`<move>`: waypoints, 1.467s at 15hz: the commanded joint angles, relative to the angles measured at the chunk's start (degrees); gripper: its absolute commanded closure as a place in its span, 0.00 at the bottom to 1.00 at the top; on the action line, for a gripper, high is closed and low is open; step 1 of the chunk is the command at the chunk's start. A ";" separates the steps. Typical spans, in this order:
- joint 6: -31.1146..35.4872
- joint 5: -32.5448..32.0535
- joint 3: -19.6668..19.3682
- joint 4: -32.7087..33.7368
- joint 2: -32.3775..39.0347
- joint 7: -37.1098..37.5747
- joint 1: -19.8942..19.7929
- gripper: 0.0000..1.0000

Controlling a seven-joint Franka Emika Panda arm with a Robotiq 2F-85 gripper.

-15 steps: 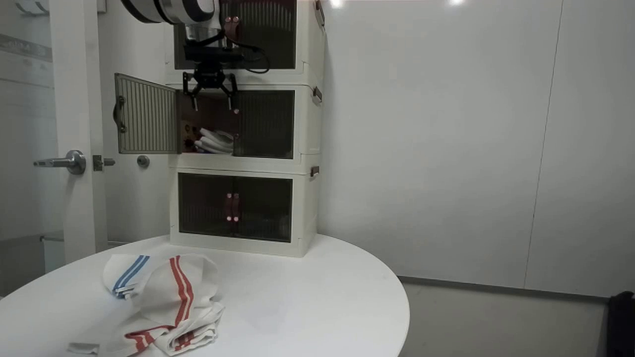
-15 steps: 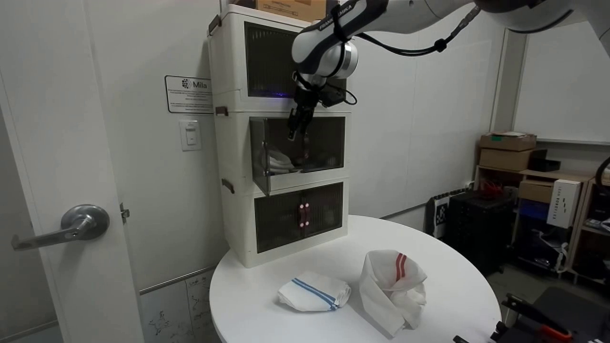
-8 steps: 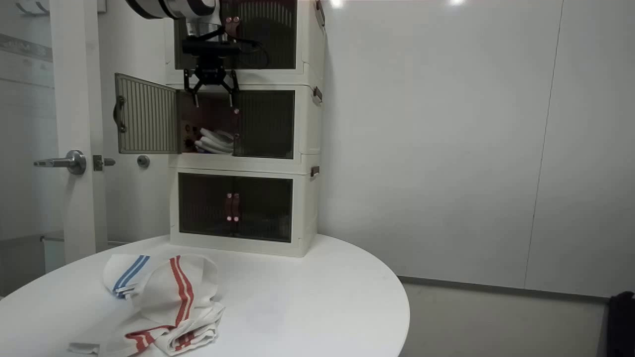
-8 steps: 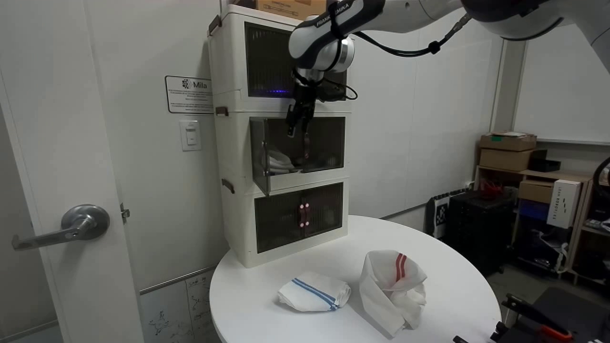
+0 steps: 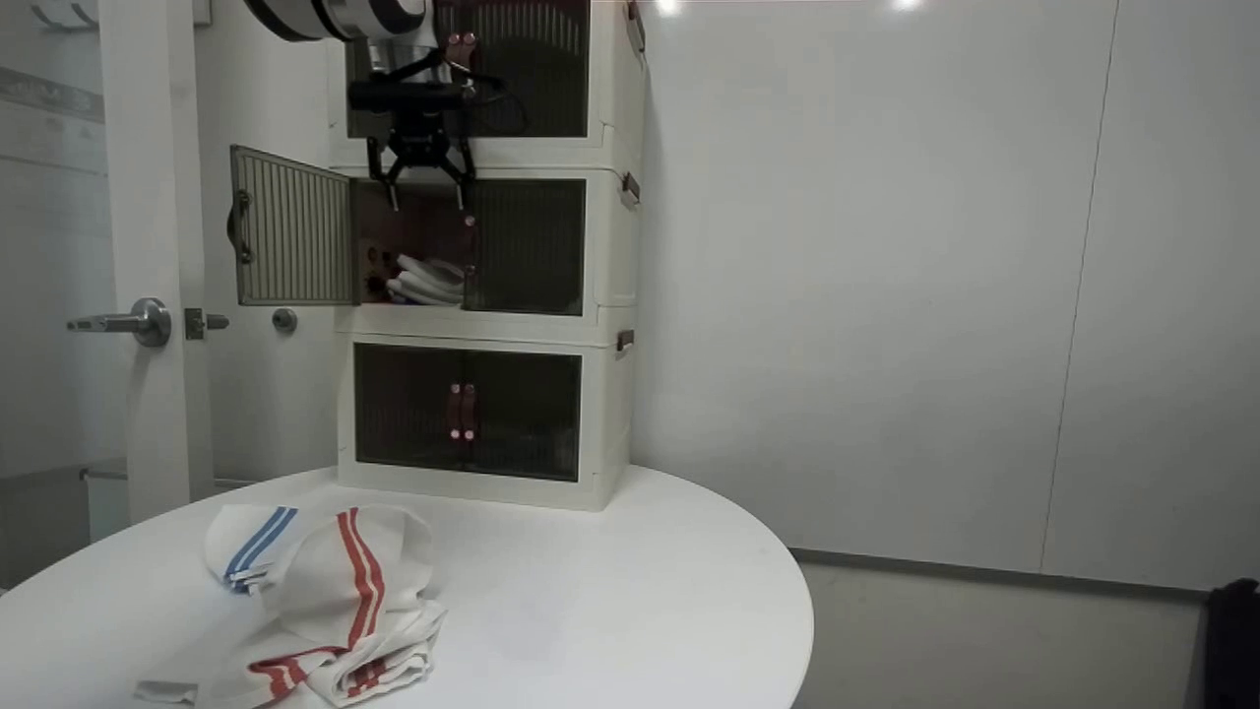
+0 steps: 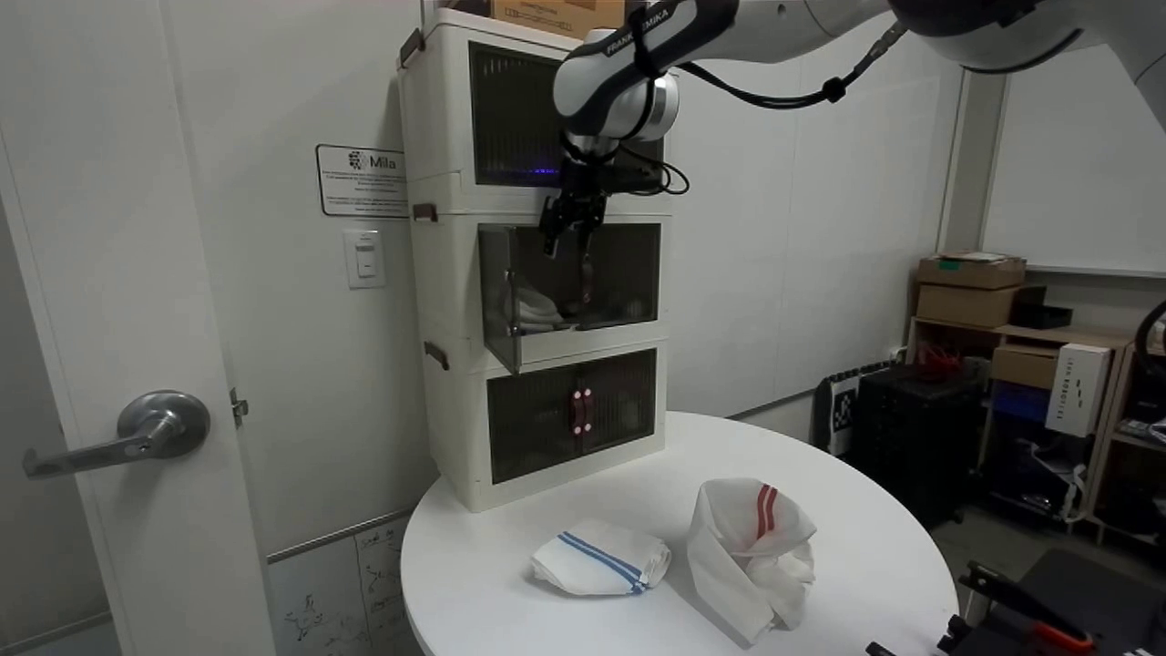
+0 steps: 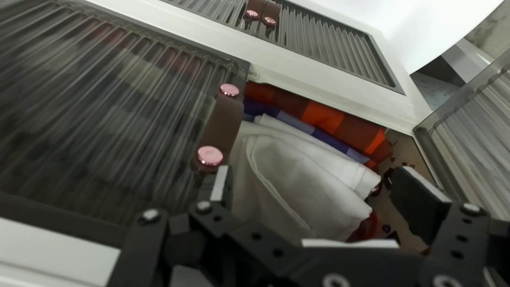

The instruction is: Remove one towel from the middle cabinet

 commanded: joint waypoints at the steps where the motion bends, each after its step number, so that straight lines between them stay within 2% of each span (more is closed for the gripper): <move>1: 0.07 0.98 1.25 -2.91 -2.52 -2.03 -2.05 0.00; 4: -2.08 3.50 2.82 -4.50 -4.26 -5.83 -3.88 0.00; 5: -1.16 1.08 1.74 -1.85 -1.52 -2.62 -2.11 0.00; 12: -1.34 1.17 1.89 -1.99 -1.51 -2.82 -2.24 0.00; 19: -0.17 -6.96 1.63 -9.87 -3.04 2.80 4.09 0.00; 22: 4.55 -14.03 0.27 -12.49 -2.93 6.78 7.86 0.00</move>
